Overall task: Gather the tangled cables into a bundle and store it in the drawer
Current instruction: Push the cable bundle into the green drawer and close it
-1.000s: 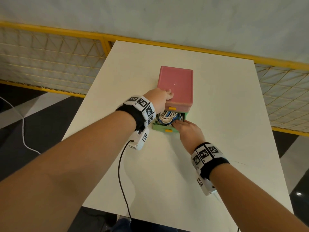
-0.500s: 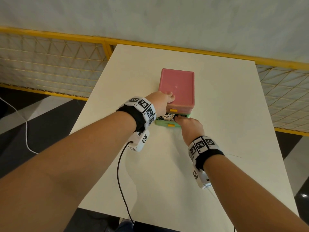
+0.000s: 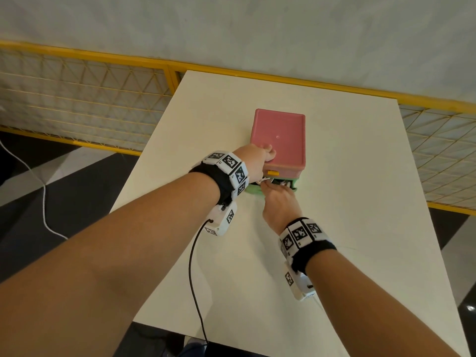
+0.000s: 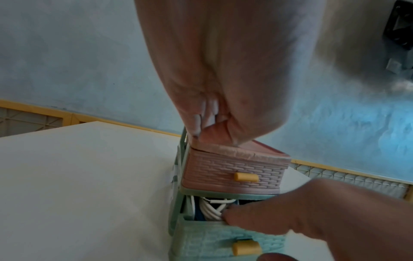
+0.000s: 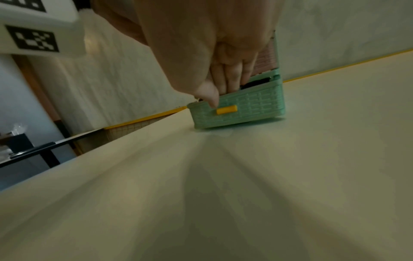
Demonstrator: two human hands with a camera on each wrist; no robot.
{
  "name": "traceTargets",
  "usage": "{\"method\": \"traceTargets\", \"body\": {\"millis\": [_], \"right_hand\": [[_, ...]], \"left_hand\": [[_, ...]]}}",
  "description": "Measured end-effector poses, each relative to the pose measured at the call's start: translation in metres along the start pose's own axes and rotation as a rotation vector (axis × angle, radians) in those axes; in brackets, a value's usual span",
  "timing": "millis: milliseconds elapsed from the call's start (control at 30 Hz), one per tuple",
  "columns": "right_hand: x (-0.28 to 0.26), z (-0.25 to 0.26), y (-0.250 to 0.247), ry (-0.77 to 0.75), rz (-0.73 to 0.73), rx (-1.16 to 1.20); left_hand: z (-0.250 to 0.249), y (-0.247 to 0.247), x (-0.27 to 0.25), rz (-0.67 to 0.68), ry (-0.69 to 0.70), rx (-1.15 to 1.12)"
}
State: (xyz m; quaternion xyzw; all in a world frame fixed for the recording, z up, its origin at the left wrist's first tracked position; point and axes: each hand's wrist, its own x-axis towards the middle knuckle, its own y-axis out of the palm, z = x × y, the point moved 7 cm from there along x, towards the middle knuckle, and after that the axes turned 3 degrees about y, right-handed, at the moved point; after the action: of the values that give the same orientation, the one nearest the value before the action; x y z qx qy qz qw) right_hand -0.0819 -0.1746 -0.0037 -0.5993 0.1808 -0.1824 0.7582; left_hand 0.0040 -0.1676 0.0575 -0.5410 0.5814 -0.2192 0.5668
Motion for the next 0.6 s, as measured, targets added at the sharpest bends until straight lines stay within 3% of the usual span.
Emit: {"method": "traceTargets", "body": {"millis": [233, 367, 433, 500, 567, 600], "right_hand": [[0.004, 0.004, 0.003, 0.118, 0.156, -0.088], [-0.005, -0.003, 0.011, 0.107, 0.202, 0.072], [-0.007, -0.009, 0.002, 0.082, 0.066, 0.257], [-0.013, -0.023, -0.016, 0.114, -0.18, 0.424], [-0.022, -0.045, -0.026, 0.221, -0.381, 0.553], [-0.023, -0.058, -0.024, 0.305, -0.41, 0.603]], "left_hand": [[0.0, 0.0, 0.002, 0.0, 0.011, 0.031], [0.0, 0.0, -0.002, 0.005, -0.005, -0.003], [0.0, -0.001, -0.002, 0.008, -0.01, -0.023], [0.001, -0.002, -0.002, 0.015, -0.008, -0.034], [0.002, -0.003, -0.001, 0.011, -0.005, -0.056], [0.002, -0.003, -0.001, 0.008, -0.002, -0.067]]}}
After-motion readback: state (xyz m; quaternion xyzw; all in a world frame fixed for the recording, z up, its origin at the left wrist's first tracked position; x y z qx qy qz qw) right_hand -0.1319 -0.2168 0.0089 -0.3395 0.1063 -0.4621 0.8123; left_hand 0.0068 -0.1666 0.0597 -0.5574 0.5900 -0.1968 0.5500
